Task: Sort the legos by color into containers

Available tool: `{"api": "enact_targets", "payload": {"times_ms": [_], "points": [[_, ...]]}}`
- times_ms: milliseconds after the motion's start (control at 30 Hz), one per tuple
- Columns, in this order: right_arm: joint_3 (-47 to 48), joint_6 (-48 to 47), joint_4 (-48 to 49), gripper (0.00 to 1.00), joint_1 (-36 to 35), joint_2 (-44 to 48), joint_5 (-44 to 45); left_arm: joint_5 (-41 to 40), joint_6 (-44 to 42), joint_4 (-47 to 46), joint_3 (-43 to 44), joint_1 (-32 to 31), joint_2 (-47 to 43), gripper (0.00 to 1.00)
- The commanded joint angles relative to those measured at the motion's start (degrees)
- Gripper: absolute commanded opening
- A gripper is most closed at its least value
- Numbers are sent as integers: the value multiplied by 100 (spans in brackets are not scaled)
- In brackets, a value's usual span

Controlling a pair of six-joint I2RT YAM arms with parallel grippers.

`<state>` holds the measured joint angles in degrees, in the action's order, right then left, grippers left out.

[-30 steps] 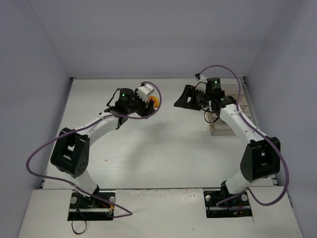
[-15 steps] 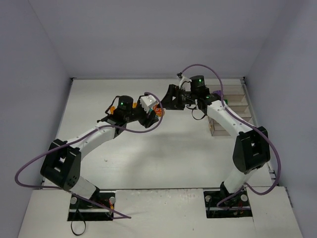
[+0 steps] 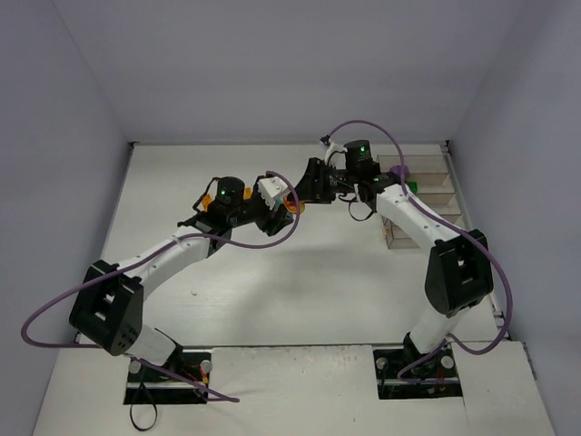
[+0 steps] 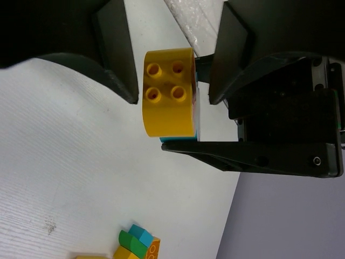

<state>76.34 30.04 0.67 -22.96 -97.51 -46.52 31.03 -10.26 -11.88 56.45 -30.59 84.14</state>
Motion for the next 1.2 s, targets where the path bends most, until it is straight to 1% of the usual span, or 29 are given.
{"api": "enact_targets", "payload": {"times_ms": [0, 67, 167, 200, 233, 267, 300, 333, 467, 567, 600, 700, 733, 767, 867, 900, 933, 1000, 1033, 1067, 1167], "points": [[-31, 37, 355, 47, -33, 145, -155, 9, -64, -570, 42, -61, -354, 32], [-66, 45, 347, 44, -50, 163, -155, -52, -72, -605, 7, -79, -372, 32], [-110, 37, 346, 35, -77, 180, -164, -79, -64, -623, -2, -88, -398, 32], [-154, 19, 346, 25, -86, 198, -155, -88, -72, -623, -11, -96, -407, 32], [-180, 11, 346, 19, -86, 206, -121, -97, -64, -623, -11, -105, -407, 32], [-207, -7, 346, 11, -77, 259, -77, -105, -72, -614, -19, -105, -407, 32], [-259, -59, 320, 0, -68, 285, -7, -132, -64, -596, -46, -105, -407, 31], [-277, -86, 311, 0, -59, 329, 38, -141, -72, -553, -72, -105, -407, 29], [-417, -148, 267, 0, 221, 540, 170, -158, 7, -622, -326, -105, -486, 27], [-523, -209, 215, 0, 669, 733, 126, -220, 86, -702, -590, -114, -556, 24], [-532, -227, 188, 0, 931, 786, 100, -246, 103, -702, -643, -114, -565, 23], [-532, -384, -13, 0, 1258, 971, 117, -334, 165, -693, -766, -114, -583, 22], [-523, -446, -40, 0, 1416, 1015, 169, -360, 208, -684, -767, -114, -574, 22], [-514, -568, -275, 0, 1487, 1093, 239, -360, 226, -684, -767, -114, -548, 22], [-584, -666, -514, 0, 1794, 1286, 661, -395, 375, -667, -740, -105, -547, 22], [-672, -675, -602, 0, 1882, 1357, 1149, -439, 419, -632, -723, -105, -565, 22], [-751, -675, -672, 0, 2092, 1436, 1485, -492, 489, -614, -714, -105, -591, 21], [-1005, -605, -936, 0, 2269, 1700, 2196, -710, 534, -474, -679, -96, -679, 21], [-1102, -544, -1024, 0, 2470, 1866, 2974, -782, 586, -412, -661, -96, -706, 22], [-1199, -482, -1207, 0, 2742, 1937, 3348, -843, 604, -359, -644, -96, -775, 22], [-1612, -35, -1419, 0, 3234, 2210, 4419, -1010, 753, -289, -600, -88, -855, 22]]}}
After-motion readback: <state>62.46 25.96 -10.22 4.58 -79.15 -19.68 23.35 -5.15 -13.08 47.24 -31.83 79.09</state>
